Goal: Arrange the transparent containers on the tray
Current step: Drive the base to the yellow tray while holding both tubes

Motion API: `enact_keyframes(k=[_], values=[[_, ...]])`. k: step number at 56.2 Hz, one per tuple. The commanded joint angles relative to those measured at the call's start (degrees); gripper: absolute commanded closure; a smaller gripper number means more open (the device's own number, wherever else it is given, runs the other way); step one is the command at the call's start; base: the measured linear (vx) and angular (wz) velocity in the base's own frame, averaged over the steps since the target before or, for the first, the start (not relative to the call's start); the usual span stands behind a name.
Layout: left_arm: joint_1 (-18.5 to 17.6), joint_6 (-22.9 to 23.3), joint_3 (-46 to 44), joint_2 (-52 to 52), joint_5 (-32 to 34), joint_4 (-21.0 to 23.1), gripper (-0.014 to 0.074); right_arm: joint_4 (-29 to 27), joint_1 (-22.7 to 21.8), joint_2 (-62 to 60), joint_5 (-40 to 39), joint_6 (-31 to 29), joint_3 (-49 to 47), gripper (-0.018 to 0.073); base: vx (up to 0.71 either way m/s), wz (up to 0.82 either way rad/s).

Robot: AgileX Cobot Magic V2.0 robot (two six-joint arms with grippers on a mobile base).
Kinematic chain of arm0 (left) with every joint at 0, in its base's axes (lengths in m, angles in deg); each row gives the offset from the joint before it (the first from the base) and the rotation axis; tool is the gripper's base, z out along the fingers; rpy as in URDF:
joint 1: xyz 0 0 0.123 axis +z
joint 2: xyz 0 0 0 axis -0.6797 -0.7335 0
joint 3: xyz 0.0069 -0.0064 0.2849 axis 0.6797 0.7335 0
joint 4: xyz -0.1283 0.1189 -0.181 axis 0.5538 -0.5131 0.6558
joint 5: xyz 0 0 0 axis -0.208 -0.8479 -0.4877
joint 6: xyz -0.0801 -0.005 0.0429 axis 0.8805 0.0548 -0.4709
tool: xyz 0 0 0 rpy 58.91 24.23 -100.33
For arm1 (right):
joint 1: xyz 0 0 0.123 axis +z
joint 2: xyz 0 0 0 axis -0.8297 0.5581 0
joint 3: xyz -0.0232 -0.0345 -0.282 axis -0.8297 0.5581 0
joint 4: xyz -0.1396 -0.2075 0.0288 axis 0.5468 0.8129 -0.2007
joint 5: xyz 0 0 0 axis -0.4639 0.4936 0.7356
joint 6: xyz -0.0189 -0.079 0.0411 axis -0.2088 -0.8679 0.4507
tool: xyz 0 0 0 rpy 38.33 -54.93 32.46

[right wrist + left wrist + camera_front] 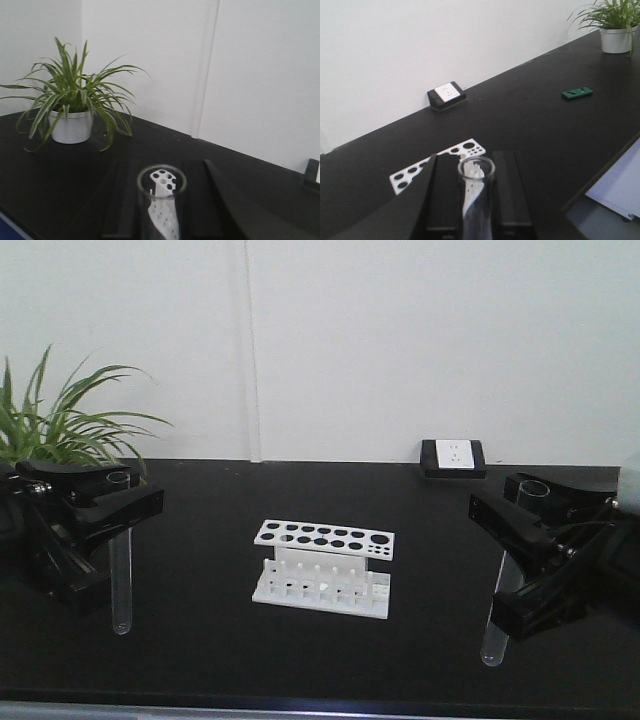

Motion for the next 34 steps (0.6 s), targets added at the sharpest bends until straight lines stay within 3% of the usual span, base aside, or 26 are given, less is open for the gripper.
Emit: enact_keyframes(k=[1, 34], values=[[-0.33, 0.43, -1.98, 1.03, -0.85, 2.58, 0.06, -0.32, -0.02, -0.8, -2.66, -0.21, -1.72, 0.0571, -0.28, 0.26], [-0.33, 0.43, -1.98, 1.03, -0.85, 2.58, 0.06, -0.32, -0.02, -0.8, -2.66, -0.21, -1.72, 0.0571, -0.27, 0.44]])
